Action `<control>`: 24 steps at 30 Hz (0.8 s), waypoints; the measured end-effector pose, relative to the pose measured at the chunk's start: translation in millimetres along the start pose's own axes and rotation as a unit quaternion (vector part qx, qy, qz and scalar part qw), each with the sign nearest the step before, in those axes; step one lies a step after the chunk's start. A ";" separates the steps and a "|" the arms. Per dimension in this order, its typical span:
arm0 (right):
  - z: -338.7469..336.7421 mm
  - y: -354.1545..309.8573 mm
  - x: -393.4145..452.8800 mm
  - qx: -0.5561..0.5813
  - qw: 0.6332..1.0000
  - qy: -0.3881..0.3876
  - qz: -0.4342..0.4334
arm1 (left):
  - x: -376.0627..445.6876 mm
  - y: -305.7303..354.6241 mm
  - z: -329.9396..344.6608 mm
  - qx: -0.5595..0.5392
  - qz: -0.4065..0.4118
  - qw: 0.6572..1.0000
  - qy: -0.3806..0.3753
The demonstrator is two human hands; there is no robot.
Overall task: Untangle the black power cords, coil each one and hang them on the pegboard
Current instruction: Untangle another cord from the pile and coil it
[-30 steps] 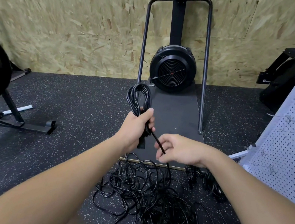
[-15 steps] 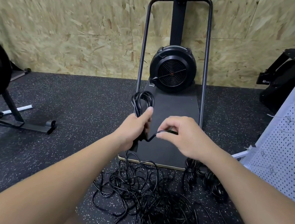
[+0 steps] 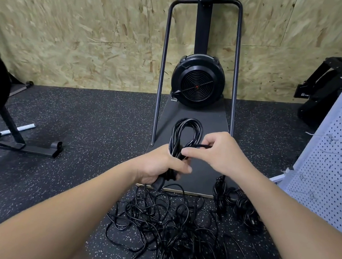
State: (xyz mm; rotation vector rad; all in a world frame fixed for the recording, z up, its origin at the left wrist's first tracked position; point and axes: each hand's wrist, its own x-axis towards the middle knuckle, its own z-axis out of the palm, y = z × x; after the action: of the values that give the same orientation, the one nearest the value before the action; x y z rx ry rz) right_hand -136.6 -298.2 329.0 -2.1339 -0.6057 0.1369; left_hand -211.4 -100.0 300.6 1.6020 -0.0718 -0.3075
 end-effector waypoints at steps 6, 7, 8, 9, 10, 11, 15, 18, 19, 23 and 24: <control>-9.0 26.0 4.7 0.074 0.993 -0.054 0.068 | 4.9 -3.1 -10.6 -0.057 0.008 0.991 0.117; -10.0 30.4 5.6 0.064 0.994 -0.047 0.075 | 6.0 -4.0 -13.5 -0.064 0.012 0.988 0.139; -11.8 33.7 6.7 0.062 0.994 -0.037 0.082 | 7.0 -4.6 -16.0 -0.070 0.017 0.985 0.157; -13.9 36.4 7.9 0.066 0.994 -0.027 0.085 | 7.7 -5.1 -18.4 -0.072 0.023 0.982 0.171; -15.8 37.8 8.6 0.070 0.994 -0.020 0.085 | 7.8 -4.7 -20.2 -0.071 0.026 0.980 0.182; -17.7 38.1 9.0 0.074 0.994 -0.017 0.080 | 8.0 -5.1 -22.7 -0.069 0.026 0.979 0.189; -17.3 33.1 7.9 0.080 0.995 -0.015 0.055 | 8.2 -5.1 -27.2 -0.051 0.025 0.980 0.192; -12.5 27.8 6.8 0.076 0.996 0.000 0.049 | 9.8 -5.3 -24.8 -0.050 0.030 0.979 0.197; -11.2 25.3 6.9 0.066 0.997 0.006 0.042 | 10.1 -4.7 -23.6 -0.042 0.031 0.979 0.195; -13.3 10.9 7.0 0.070 0.995 0.061 -0.022 | 7.2 -3.3 -18.4 0.019 0.033 0.989 0.146; -14.3 5.5 6.2 0.084 0.993 0.068 -0.041 | 5.8 -4.3 -15.8 0.036 0.031 0.990 0.129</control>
State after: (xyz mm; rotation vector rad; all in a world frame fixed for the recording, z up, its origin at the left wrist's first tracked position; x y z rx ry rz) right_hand -124.7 -308.6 334.0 -1.9347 -0.5797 -0.0024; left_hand -202.6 -85.8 295.9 1.6956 0.0665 -0.0475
